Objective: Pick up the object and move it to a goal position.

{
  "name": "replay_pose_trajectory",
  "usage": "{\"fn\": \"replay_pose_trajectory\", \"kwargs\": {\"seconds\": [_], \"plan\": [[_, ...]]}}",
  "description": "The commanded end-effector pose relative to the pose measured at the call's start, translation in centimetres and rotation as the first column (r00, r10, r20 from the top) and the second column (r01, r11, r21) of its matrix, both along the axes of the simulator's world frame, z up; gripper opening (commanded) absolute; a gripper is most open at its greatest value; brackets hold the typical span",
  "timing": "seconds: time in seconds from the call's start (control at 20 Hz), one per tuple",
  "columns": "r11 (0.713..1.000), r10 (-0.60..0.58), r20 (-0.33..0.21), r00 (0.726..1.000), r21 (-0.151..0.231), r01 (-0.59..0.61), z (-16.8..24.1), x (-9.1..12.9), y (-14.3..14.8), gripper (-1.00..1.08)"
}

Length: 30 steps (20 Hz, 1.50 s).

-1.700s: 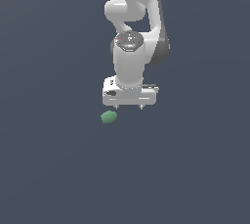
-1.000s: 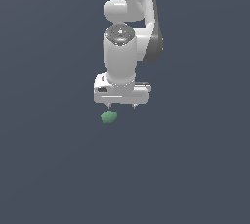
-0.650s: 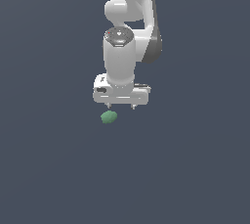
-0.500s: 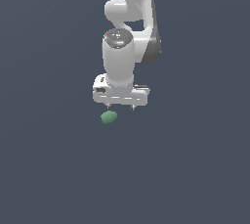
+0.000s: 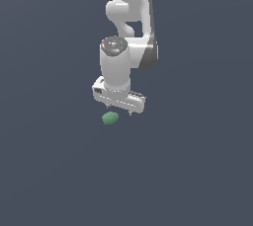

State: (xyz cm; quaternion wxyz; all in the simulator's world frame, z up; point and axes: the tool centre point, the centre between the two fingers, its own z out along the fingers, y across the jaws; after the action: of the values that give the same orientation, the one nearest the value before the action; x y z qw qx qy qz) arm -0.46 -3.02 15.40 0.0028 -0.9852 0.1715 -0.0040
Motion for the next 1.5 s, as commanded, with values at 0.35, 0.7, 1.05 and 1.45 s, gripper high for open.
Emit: {"fn": "replay_pose_trajectory", "kwargs": {"seconds": [0.35,0.7,1.05,1.45], "plan": [[0.952,-0.305,-0.008,0.952,0.006,0.305,-2.5,-0.9,-1.7,1.00],[0.858,-0.513,-0.011,0.858,0.003,0.513,-4.3,-1.7,-3.1,1.00],[0.750,-0.661,-0.011,0.750,-0.001,0.661,-5.6,-2.4,-4.2,1.00],[0.674,-0.739,-0.009,0.674,-0.004,0.739,-6.4,-2.8,-5.0,1.00]]}}
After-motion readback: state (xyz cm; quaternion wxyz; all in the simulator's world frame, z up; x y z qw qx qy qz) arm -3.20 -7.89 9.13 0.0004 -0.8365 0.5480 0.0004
